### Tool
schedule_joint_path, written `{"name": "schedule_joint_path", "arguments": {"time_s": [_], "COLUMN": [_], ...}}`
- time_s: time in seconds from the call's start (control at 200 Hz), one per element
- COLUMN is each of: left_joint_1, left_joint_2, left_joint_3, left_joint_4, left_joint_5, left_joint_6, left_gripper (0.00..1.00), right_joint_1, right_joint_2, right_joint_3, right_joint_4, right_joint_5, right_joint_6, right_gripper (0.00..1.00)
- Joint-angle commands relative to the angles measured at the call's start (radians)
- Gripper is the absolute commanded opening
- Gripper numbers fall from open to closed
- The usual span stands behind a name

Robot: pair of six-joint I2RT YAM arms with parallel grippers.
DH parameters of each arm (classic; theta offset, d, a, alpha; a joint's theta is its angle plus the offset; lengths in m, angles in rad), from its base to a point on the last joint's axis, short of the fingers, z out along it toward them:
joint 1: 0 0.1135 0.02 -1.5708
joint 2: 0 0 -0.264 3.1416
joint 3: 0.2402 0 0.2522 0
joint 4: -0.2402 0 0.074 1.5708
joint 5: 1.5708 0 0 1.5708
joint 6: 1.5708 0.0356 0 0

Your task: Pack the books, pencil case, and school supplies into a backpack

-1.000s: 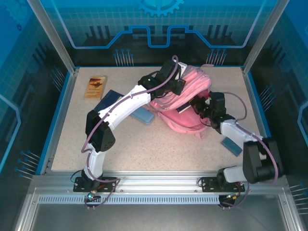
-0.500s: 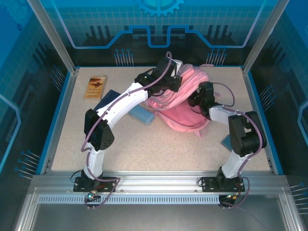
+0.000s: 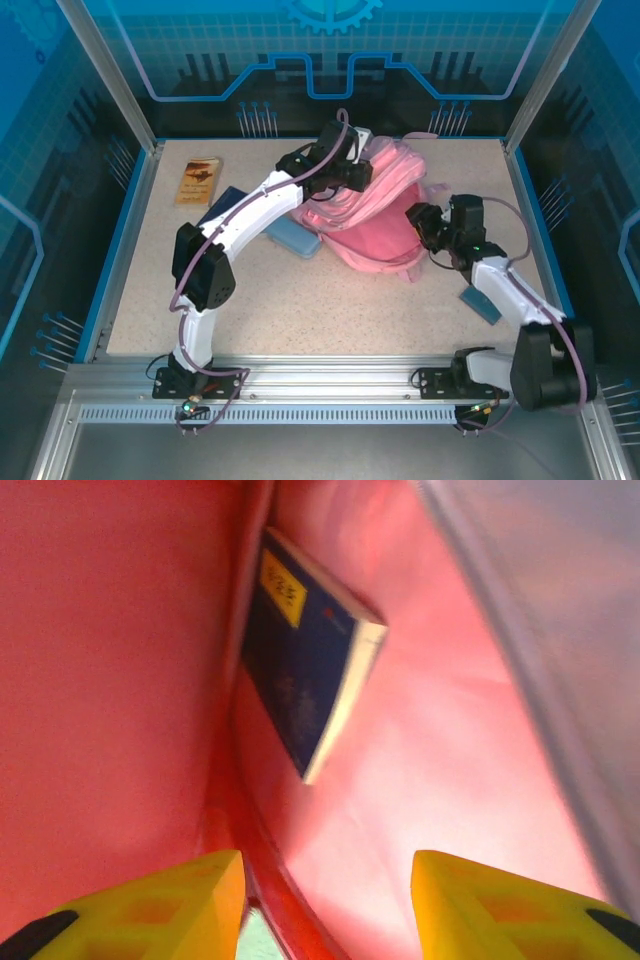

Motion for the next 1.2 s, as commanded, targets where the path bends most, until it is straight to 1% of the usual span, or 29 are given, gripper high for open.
{"name": "schedule_joint_path", "arguments": {"time_s": [0.0, 0.075, 0.145, 0.215, 0.265, 0.3, 0.42, 0.525, 0.635, 0.75, 0.835, 1.001, 1.096, 1.191], "left_joint_1": [0.029, 0.055, 0.093, 0.139, 0.174, 0.199, 0.297, 0.410, 0.527, 0.610, 0.648, 0.694, 0.707, 0.716], "left_joint_2": [-0.072, -0.120, -0.179, -0.240, -0.285, -0.314, -0.383, -0.399, -0.370, -0.305, -0.250, -0.129, -0.091, -0.062], "left_joint_3": [-0.073, -0.162, -0.261, -0.362, -0.441, -0.497, -0.677, -0.784, -0.829, -0.798, -0.755, -0.650, -0.623, -0.597], "left_joint_4": [0.078, 0.093, 0.119, 0.137, 0.144, 0.150, 0.155, 0.169, 0.182, 0.185, 0.184, 0.114, 0.087, 0.034], "left_joint_5": [0.037, 0.050, 0.058, 0.054, 0.024, -0.002, -0.069, -0.056, -0.003, 0.061, 0.081, 0.065, 0.024, 0.008], "left_joint_6": [-0.051, -0.087, -0.127, -0.162, -0.193, -0.218, -0.294, -0.335, -0.346, -0.328, -0.314, -0.286, -0.257, -0.244], "left_gripper": [0.46, 0.62, 0.72, 0.79, 0.86, 0.89, 0.92, 0.92, 0.92, 0.95, 0.96, 0.97, 0.99, 0.99], "right_joint_1": [-0.021, -0.029, -0.028, -0.019, -0.010, -0.003, 0.039, 0.123, 0.213, 0.288, 0.333, 0.377, 0.385, 0.390], "right_joint_2": [-0.121, -0.195, -0.248, -0.285, -0.294, -0.291, -0.245, -0.170, -0.099, -0.048, -0.015, 0.036, 0.040, 0.042], "right_joint_3": [0.000, 0.021, 0.036, 0.053, 0.069, 0.088, 0.133, 0.174, 0.228, 0.243, 0.256, 0.289, 0.294, 0.298], "right_joint_4": [-0.336, -0.464, -0.527, -0.537, -0.531, -0.532, -0.493, -0.462, -0.422, -0.368, -0.347, -0.363, -0.366, -0.379], "right_joint_5": [0.159, 0.241, 0.282, 0.268, 0.236, 0.215, 0.135, 0.121, 0.115, 0.114, 0.118, 0.130, 0.132, 0.139], "right_joint_6": [-0.151, -0.209, -0.257, -0.315, -0.355, -0.366, -0.392, -0.395, -0.395, -0.397, -0.392, -0.380, -0.375, -0.375], "right_gripper": [0.53, 0.60, 0.66, 0.73, 0.78, 0.81, 0.85, 0.87, 0.88, 0.91, 0.93, 0.94, 0.94, 0.94]}}
